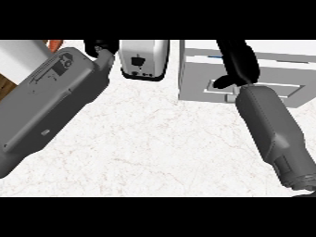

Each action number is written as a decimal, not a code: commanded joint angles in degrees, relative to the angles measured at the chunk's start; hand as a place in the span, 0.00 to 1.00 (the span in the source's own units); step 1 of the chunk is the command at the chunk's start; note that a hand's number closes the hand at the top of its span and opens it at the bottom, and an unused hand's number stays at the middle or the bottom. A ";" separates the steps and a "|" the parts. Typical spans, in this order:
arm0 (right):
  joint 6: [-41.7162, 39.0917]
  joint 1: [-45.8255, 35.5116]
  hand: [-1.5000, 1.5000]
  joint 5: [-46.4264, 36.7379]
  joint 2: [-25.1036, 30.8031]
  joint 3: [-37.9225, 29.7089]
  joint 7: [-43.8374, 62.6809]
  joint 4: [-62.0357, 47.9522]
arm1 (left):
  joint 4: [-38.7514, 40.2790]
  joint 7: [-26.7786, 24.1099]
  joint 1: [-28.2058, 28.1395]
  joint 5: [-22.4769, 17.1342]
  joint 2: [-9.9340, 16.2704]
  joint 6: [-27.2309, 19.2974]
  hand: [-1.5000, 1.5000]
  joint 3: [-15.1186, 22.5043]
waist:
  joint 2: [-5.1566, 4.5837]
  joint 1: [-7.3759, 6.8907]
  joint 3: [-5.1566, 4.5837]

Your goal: Pick up the can, place it into the drawer and close the drawer

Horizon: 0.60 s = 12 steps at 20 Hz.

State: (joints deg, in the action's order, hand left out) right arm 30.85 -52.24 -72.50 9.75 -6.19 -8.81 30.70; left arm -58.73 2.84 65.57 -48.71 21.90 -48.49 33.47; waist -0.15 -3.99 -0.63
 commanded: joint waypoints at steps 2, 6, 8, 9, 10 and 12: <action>5.46 -4.69 0.00 0.01 0.24 -2.53 0.09 -8.43 | -3.61 2.79 -1.14 0.76 2.54 0.83 0.00 0.03 | -1.00 -0.51 0.75; 8.53 -8.56 0.00 -1.73 -0.15 -2.81 3.11 -12.55 | -3.86 3.14 -1.35 1.89 3.57 1.10 0.00 -0.72 | -1.17 -0.33 0.72; 9.35 -9.73 0.00 -1.87 0.46 -3.20 3.04 -14.23 | -5.95 4.44 -1.35 1.93 3.87 0.51 0.00 -0.37 | -1.41 -1.41 0.75; 9.58 -10.42 0.00 -1.83 1.10 -3.41 2.75 -14.71 | -6.15 5.98 -0.05 1.80 5.14 0.75 0.00 -0.76 | -1.45 -1.55 0.77; 8.80 -11.44 0.00 -1.09 2.64 -4.18 1.75 -15.13 | -6.33 3.67 -2.43 1.93 5.03 1.93 0.00 -1.21 | -1.75 -1.77 0.74; 7.60 -13.43 0.00 -0.66 4.60 -4.75 0.68 -15.74 | -8.31 4.18 -3.17 2.81 2.30 -1.51 0.00 0.40 | -1.64 -1.75 0.77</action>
State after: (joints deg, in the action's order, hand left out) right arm 38.25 -61.79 -73.63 11.53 -9.63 -7.51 16.71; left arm -65.06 6.97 63.79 -46.70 25.61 -48.48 33.07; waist -1.59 -5.19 0.16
